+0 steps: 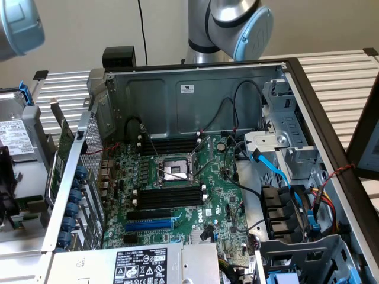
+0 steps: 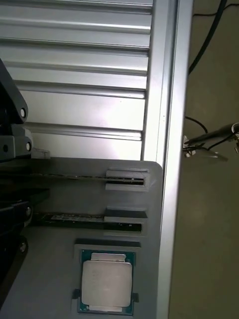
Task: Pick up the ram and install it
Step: 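Pick up the ram and move it above insertion slot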
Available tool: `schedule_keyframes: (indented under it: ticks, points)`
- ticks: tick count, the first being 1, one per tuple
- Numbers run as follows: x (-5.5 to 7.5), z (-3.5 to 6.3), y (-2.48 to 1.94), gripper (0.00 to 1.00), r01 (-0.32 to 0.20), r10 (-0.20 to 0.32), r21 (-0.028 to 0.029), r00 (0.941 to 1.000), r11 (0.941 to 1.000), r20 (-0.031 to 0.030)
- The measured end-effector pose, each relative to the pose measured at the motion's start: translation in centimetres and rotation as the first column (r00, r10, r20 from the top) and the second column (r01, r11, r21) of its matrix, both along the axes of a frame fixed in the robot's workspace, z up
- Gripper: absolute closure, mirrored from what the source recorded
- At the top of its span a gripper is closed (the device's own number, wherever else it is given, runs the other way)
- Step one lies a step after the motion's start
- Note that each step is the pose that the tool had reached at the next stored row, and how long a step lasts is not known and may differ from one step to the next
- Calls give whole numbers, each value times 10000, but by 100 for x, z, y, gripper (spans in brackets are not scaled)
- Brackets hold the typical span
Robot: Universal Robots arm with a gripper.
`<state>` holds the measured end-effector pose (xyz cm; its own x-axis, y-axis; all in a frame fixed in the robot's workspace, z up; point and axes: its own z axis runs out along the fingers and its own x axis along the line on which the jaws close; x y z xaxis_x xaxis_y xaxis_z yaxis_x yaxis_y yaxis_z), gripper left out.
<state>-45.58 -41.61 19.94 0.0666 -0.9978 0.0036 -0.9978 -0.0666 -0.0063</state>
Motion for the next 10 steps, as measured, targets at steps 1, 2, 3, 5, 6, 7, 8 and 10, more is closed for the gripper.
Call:
schedule_keyframes:
  ticks: [1, 2, 3, 5, 6, 7, 8, 10]
  points:
    - [0, -11, 0, 64, 0, 0, 0, 10000, 10000, 1]
    - [0, -17, 0, 65, 2, -2, 0, 10000, 10000, 0]
    - [0, -19, 0, 72, 2, -2, -1, 10000, 10000, -2]
    - [-1, -19, 0, 78, 4, -4, 1, 10000, 10000, -3]
    - [-1, -20, 0, 84, 5, -5, -1, 10000, 10000, -2]
    - [0, -14, 0, 84, 5, -5, 0, 10000, 10000, 3]
    - [0, 14, 0, 87, 8, -8, 2, 10000, 10000, 9]
    - [0, 97, 0, 87, 13, -13, 0, 10000, 10000, 8]
